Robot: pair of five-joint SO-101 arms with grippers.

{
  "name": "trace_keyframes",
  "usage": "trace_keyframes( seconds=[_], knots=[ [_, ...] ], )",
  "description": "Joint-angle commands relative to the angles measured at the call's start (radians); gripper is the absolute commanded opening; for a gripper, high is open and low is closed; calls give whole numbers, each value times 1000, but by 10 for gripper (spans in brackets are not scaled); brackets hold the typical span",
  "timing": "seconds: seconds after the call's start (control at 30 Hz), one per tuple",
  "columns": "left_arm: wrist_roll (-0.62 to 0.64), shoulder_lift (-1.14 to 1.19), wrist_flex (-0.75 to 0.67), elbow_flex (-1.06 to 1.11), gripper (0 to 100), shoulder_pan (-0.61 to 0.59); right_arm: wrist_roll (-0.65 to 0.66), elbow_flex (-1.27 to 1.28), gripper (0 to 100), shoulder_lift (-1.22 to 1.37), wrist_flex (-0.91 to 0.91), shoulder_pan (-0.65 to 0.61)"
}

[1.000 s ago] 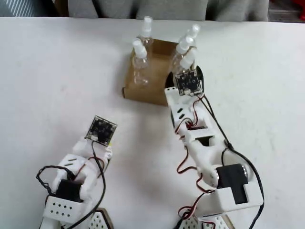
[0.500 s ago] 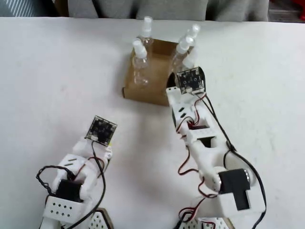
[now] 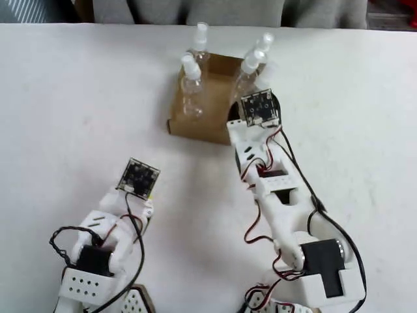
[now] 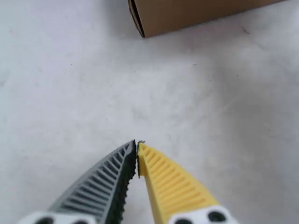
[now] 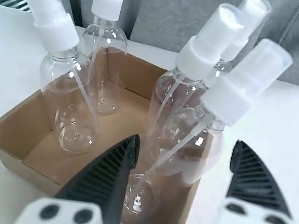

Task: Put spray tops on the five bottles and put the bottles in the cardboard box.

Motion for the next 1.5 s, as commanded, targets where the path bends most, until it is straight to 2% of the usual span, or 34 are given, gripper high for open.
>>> trace_keyframes(
  seconds=[0.0, 0.6, 1.23, 1.47],
  knots=[
    [-12, -8, -14, -6, 27, -13, -3, -5, 272, -48, 21, 8],
    [-12, -8, -14, -6, 27, -13, -3, -6, 272, -73, 131, 7],
    [-12, -7, -35, -6, 27, -13, -9, -2, 269, -348, 642, 10],
    [-12, -7, -35, -6, 27, -15, 0, 118, 269, -512, 796, 10]
  ],
)
